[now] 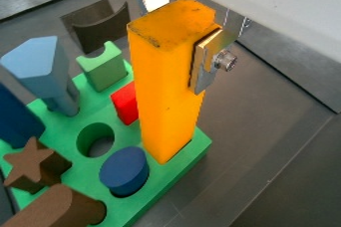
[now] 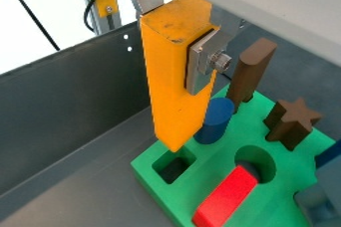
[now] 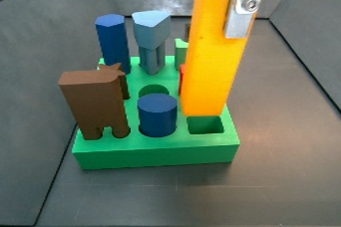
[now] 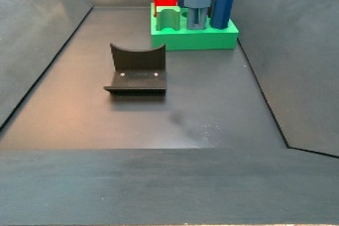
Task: Pick up the rectangle object. Move up. Move to above the board. Insert the rectangle object.
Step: Insert the rectangle object.
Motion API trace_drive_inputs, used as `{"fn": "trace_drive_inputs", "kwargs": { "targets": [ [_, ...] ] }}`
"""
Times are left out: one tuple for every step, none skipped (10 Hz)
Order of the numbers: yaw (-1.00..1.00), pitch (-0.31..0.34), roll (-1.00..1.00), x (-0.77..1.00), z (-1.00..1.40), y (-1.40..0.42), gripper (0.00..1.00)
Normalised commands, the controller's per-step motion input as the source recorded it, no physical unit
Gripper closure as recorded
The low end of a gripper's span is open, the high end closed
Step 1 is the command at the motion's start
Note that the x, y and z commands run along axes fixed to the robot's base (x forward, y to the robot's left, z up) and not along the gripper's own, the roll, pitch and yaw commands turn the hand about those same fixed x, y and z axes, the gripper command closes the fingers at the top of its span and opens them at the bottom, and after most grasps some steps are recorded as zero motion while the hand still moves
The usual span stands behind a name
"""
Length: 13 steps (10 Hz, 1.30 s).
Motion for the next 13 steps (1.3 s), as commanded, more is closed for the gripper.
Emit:
{"fn": "trace_drive_inputs", "kwargs": {
  "targets": [
    [0.0,0.061,0.05,0.04,0.0,0.0,1.0],
    [-0.1,0.0,0.0,0.17,-0.04,0.0,1.0],
    [0.0,0.0,0.0,-0.03,0.0,0.0,1.0],
    [-0.09,-0.114,0.0,0.22,-0.28,0.0,1.0],
    [-0.16,-0.206,0.04,0.37,-0.44,0.0,1.0],
    [-0.13,-0.263,0.12,0.27,-0.46,0.0,1.0],
    [-0.13,-0.191,0.11,0.13,-0.37,0.0,1.0],
    [-0.02,0.0,0.0,0.0,0.0,0.0,1.0],
    [0.0,-0.053,0.04,-0.25,-0.28,0.09,1.0],
    [0.0,-0.106,0.05,-0.44,-0.33,0.12,1.0],
    [0.0,-0.027,-0.01,-0.06,-0.01,0.01,1.0],
    [0.0,0.0,0.0,0.0,-0.04,0.0,1.0],
    [0.06,-0.039,0.04,0.06,-0.3,0.0,1.0]
  ]
}}
